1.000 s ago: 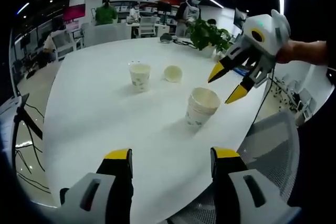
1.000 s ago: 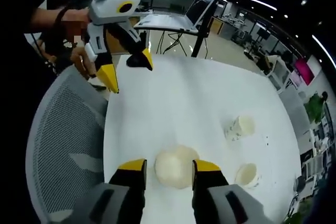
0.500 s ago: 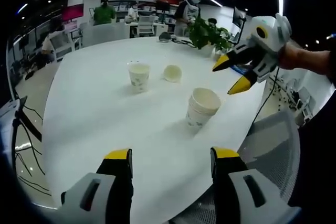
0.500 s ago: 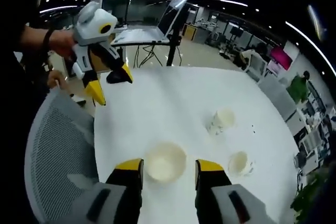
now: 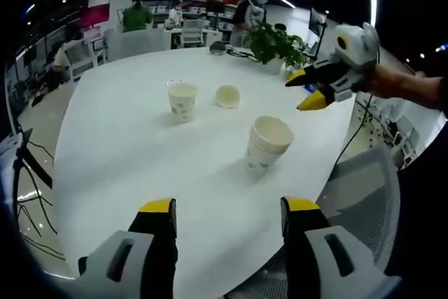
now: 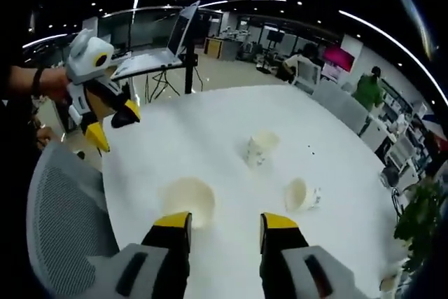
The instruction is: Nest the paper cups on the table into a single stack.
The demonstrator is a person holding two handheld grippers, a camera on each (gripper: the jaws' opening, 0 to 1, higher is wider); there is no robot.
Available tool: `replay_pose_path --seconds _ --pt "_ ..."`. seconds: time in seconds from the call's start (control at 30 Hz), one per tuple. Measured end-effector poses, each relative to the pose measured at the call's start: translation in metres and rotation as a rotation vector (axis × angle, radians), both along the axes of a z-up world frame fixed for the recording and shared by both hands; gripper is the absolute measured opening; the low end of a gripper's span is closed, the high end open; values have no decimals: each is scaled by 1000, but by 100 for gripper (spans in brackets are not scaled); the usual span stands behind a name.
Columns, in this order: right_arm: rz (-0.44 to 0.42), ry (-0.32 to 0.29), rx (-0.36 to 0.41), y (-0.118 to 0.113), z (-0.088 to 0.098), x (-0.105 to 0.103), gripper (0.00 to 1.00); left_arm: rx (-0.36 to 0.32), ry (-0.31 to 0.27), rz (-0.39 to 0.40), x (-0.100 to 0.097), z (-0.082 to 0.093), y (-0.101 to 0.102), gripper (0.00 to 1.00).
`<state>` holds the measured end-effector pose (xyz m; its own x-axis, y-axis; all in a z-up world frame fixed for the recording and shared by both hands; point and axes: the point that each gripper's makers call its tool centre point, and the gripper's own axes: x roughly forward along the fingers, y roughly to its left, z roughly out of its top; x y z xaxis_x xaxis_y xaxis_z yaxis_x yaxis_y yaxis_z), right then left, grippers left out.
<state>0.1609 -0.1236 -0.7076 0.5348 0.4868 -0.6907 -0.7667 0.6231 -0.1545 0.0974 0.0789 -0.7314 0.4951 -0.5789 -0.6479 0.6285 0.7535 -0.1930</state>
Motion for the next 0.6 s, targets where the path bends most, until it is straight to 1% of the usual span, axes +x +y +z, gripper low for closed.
replay_pose_path --seconds 0.13,0.27,0.33,0.37,0.4,0.47,0.5,0.6 --pt "-127 -16 17 -14 -1 16 38 1 2 5 1 -1 2 59" --pt "-218 -39 20 -27 -8 38 38 1 4 11 2 -2 4 59" --pt "-256 -51 16 -31 -7 44 38 3 5 11 2 -2 5 59" --pt "-297 -65 11 -37 -9 52 38 2 6 13 2 -2 6 59" --pt "-317 -71 7 -40 -11 57 38 2 7 14 2 -3 6 59" --pt "-385 -56 17 -44 -12 60 37 4 9 14 2 -4 6 59" --pt "-429 -45 34 -46 -19 67 37 4 10 14 2 -4 6 59" --pt "-483 -36 47 -48 -29 78 37 7 13 12 2 -5 7 59"
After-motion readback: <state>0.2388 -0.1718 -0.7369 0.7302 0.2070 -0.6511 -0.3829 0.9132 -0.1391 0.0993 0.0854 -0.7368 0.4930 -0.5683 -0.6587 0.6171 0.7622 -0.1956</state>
